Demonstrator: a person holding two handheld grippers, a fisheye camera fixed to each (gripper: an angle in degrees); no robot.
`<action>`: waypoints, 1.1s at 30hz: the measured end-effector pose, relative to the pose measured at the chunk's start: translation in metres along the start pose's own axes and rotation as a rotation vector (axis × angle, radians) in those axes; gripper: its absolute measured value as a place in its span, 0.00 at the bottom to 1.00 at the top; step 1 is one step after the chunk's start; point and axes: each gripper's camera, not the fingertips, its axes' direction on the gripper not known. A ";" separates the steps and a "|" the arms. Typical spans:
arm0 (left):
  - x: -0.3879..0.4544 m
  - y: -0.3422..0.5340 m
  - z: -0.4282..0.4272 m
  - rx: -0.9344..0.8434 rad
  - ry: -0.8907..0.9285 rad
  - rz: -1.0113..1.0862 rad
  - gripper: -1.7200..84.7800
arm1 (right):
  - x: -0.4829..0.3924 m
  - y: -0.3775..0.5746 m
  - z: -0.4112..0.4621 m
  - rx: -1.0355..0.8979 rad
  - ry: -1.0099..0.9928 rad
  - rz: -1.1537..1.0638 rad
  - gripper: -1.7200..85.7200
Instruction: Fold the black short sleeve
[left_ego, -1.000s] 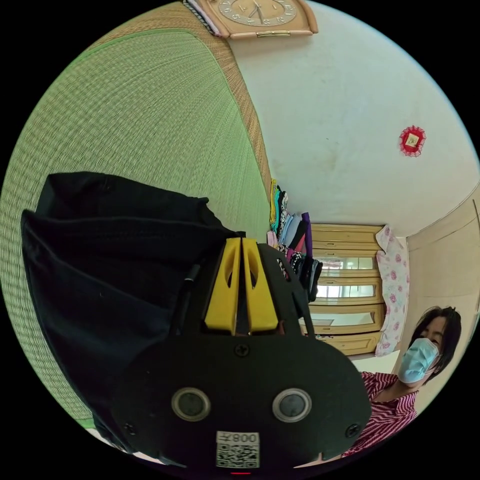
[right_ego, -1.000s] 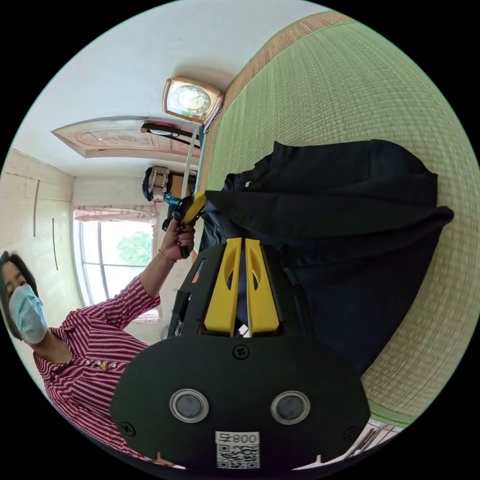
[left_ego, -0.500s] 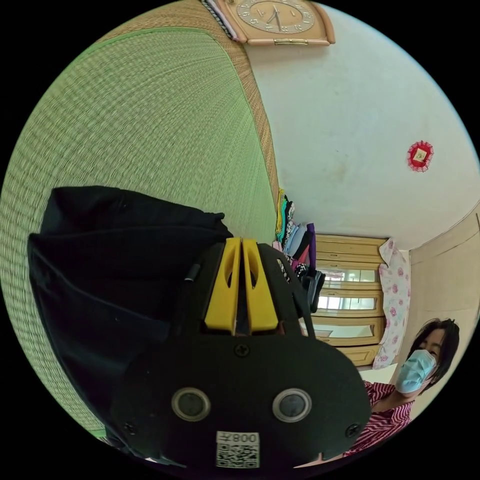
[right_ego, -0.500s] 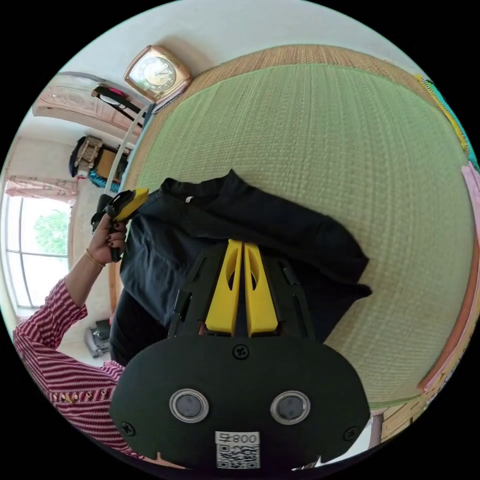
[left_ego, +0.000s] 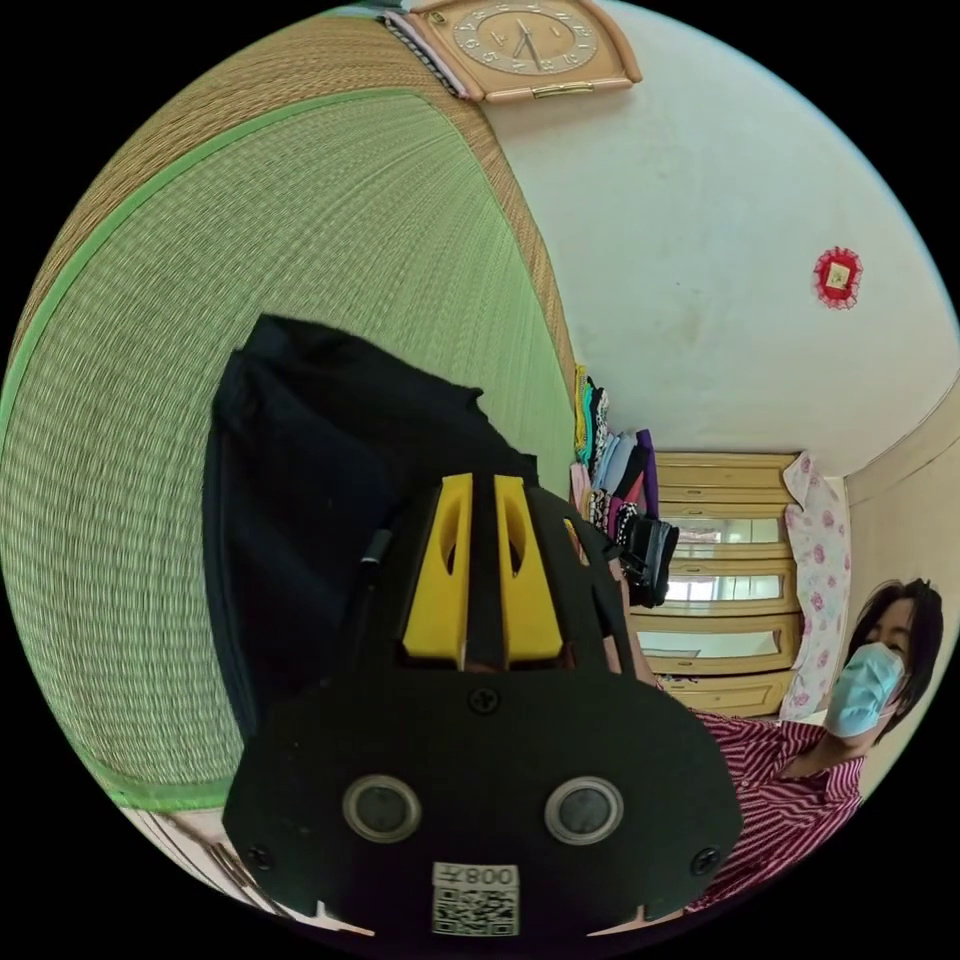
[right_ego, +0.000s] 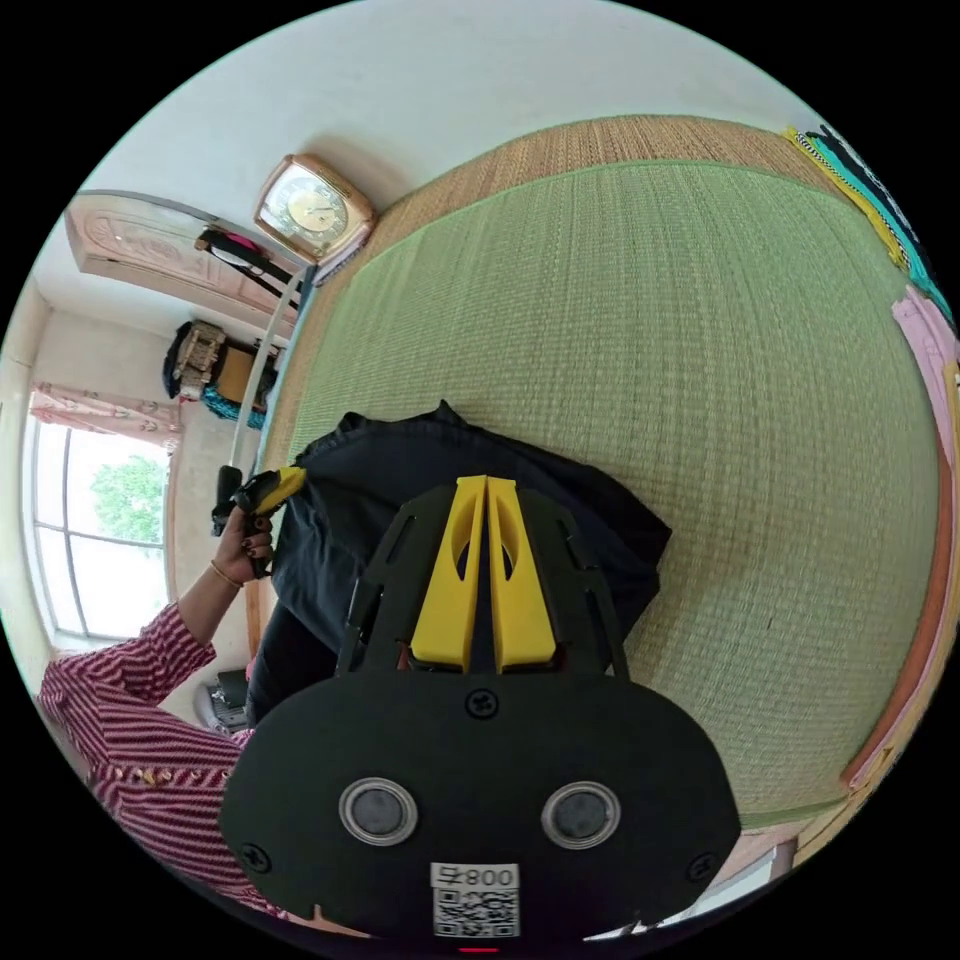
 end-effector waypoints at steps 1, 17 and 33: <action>-0.004 0.010 -0.001 -0.013 -0.018 -0.007 0.08 | 0.003 0.012 -0.003 0.002 -0.033 -0.003 0.02; -0.035 0.020 0.020 -0.005 -0.036 -0.081 0.09 | 0.044 0.079 0.018 -0.047 -0.110 0.104 0.02; -0.058 -0.013 0.029 0.052 0.073 -0.054 0.03 | 0.068 0.054 0.021 -0.039 -0.199 0.091 0.02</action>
